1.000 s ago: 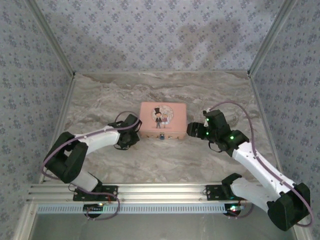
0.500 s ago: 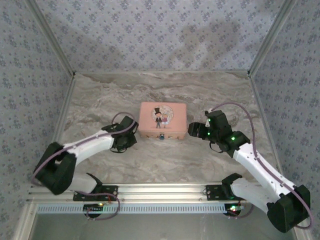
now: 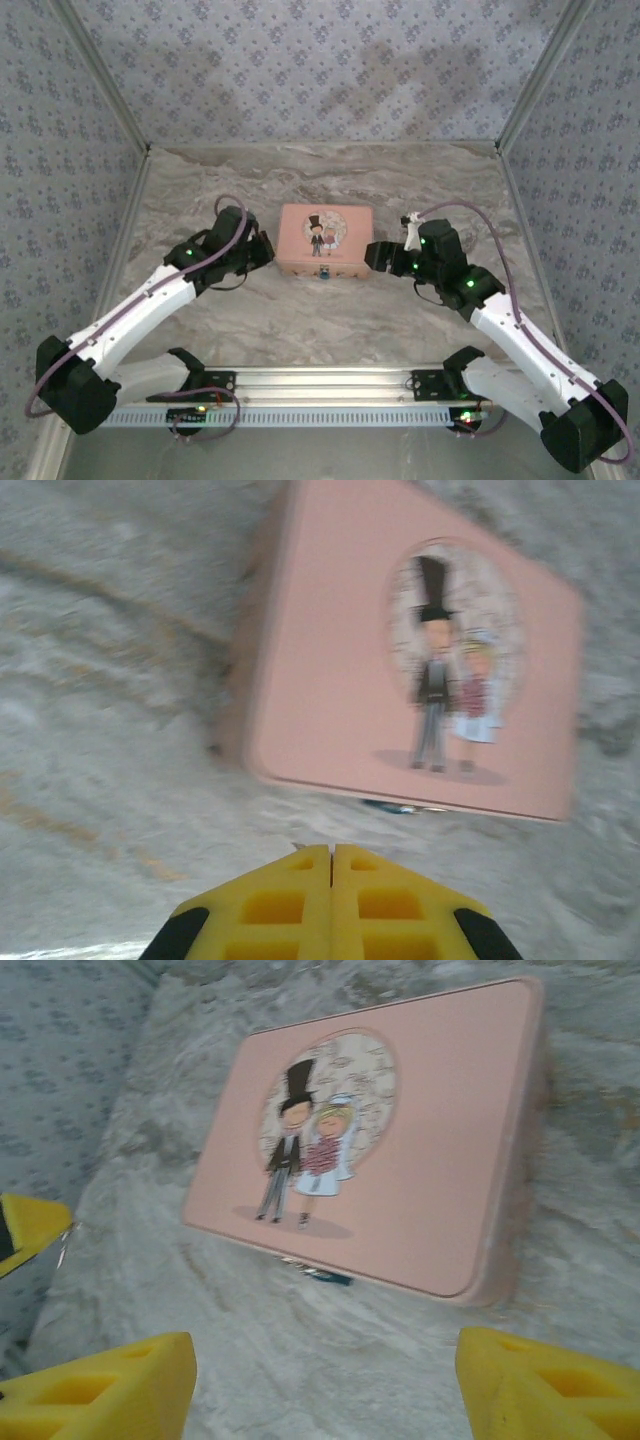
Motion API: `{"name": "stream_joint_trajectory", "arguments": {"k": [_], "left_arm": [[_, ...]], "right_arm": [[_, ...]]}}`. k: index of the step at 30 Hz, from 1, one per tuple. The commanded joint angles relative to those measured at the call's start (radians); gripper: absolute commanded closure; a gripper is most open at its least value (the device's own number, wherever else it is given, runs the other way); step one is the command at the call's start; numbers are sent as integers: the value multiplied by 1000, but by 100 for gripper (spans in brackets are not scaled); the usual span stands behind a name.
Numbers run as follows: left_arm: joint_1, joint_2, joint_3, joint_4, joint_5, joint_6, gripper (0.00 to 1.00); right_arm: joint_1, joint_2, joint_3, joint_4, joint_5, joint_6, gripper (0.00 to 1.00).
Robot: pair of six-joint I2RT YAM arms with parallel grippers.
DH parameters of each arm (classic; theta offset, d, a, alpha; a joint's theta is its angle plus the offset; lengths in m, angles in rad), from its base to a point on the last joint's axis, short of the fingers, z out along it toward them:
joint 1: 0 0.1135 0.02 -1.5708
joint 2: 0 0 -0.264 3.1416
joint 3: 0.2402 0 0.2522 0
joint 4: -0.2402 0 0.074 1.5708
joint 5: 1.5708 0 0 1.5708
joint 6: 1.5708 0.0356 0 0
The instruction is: Unlock the padlock with the key
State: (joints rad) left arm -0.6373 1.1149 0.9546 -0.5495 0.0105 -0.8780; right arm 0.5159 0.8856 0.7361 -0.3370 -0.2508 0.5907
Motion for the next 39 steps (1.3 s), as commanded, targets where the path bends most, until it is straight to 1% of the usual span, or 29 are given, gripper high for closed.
{"name": "stream_joint_trajectory", "arguments": {"k": [1,3,7,10,14,18,20,21,22,24,25,30,36,39], "left_arm": [[-7,9,85,37,139,39,100],[-7,26,124,51,197,40,100],[-9,57,192,61,280,29,100],[-17,82,225,79,334,9,100],[-48,122,271,94,374,-2,100],[-82,164,326,82,396,2,100],[-98,181,353,75,401,7,100],[-103,187,366,72,403,10,100],[-109,197,380,66,406,13,100],[-116,210,401,55,412,20,100],[-120,216,410,50,415,22,100],[-125,227,426,45,431,20,100],[-133,231,425,47,439,17,100],[-136,232,426,48,440,15,100]], "right_arm": [[6,-15,37,77,-145,14,33],[9,-36,30,107,-167,10,35],[19,-49,51,95,-181,-49,50],[62,-38,80,83,-158,-119,55],[123,-34,97,105,-92,-251,55],[133,-1,148,91,-105,-330,55],[137,22,175,75,-106,-365,56],[138,35,188,65,-101,-377,59],[140,50,209,47,-92,-389,59],[144,79,243,13,-87,-407,60],[145,90,259,-2,-91,-416,62],[150,107,282,-3,-94,-437,64],[150,144,316,-22,-113,-447,72],[150,164,331,-28,-132,-447,73]]}}
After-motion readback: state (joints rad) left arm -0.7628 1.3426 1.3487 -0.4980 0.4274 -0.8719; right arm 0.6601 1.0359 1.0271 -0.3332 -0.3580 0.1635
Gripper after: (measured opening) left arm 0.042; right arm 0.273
